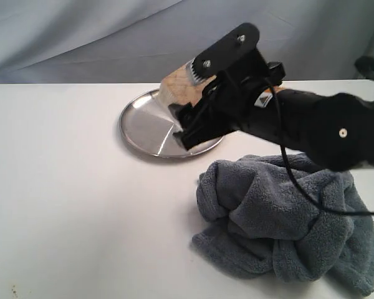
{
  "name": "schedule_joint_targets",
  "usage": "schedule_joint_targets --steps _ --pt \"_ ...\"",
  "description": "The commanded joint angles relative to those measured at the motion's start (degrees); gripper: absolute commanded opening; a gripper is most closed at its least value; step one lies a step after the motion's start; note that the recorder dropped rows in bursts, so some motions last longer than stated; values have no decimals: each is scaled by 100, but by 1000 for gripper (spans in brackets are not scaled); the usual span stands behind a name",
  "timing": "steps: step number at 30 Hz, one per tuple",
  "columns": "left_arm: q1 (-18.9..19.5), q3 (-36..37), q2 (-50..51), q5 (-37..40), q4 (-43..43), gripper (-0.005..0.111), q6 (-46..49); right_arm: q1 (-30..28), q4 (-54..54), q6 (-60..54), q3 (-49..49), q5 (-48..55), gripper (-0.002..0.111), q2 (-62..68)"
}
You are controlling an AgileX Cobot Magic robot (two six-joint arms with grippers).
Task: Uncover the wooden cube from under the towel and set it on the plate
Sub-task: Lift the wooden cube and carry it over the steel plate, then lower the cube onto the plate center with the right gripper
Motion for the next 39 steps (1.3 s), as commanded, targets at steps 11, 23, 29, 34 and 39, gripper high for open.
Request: schedule_joint_targets --steps 11,23,29,34,39 --pt "-20 24 -23 -86 -8 0 5 -1067 -607 -185 -4710 2854 0 3548" --pt "-20 24 -23 -86 -8 0 5 -1456 -570 12 -6203 3848 0 4607" --pt "-20 24 -23 -86 -8 0 5 -1487 -544 12 -6217 3869 0 4805" --pt "-20 24 -23 -86 -8 0 5 -1497 -571 39 -6217 3789 0 4947" --pt "-20 24 -23 -86 -8 0 5 -1497 -386 173 -6217 3698 0 5024"
